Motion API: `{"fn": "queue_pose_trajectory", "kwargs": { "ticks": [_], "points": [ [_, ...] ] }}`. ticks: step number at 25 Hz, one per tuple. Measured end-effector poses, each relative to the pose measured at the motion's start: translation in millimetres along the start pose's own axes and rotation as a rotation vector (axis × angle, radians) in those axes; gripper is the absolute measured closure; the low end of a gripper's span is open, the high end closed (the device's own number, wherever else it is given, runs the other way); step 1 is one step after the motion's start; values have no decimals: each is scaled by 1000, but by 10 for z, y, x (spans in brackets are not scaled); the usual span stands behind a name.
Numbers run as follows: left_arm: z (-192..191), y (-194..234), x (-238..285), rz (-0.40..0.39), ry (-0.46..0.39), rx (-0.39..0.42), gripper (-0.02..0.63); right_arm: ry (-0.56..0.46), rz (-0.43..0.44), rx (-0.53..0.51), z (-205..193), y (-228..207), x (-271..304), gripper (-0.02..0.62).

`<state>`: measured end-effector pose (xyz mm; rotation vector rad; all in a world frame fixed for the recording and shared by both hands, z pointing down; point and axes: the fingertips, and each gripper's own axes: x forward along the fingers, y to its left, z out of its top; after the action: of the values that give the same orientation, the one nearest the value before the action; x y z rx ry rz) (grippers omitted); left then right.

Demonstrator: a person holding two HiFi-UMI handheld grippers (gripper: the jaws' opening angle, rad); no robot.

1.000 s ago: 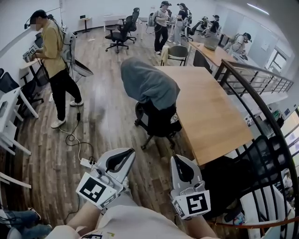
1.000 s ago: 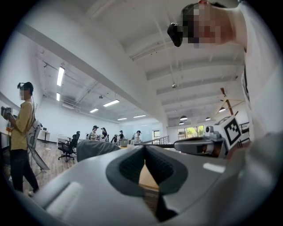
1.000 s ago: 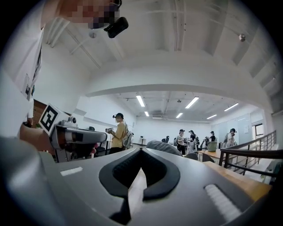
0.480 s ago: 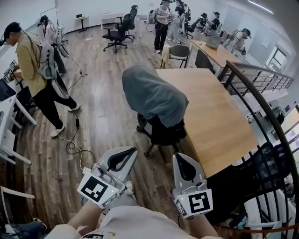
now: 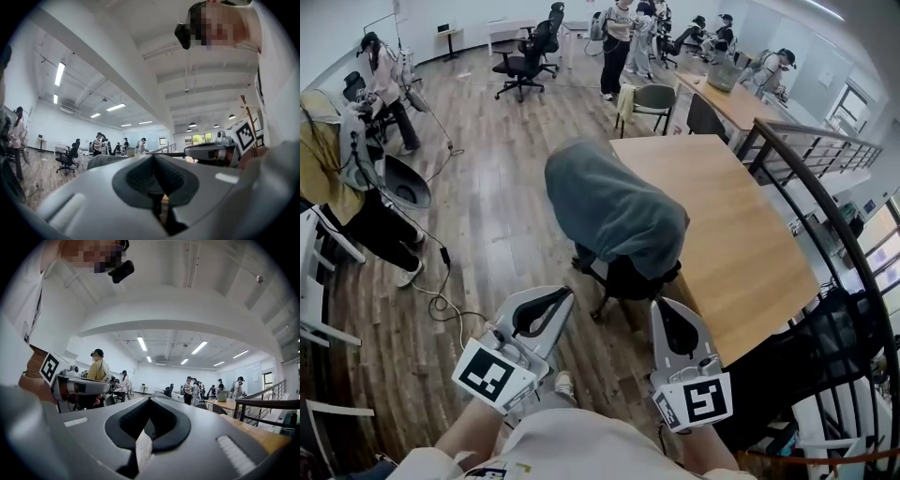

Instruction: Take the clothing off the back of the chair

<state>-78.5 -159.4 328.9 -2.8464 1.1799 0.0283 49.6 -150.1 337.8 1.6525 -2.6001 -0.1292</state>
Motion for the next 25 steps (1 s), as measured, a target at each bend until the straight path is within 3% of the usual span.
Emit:
{"fn": "queue_pose_trajectory", "kwargs": {
  "ticks": [12,19,25],
  "points": [
    [-119,833,276,-75,-5,1,604,2,-57,1,-32,116,847,595],
    [-151,1025,493,-73,-10,-26,604,-15,-97,-27,45,-100,990,595],
    [-51,996,704,-66,-23,-31,604,-7,-63,19,86,-332,1017,595]
  ]
}}
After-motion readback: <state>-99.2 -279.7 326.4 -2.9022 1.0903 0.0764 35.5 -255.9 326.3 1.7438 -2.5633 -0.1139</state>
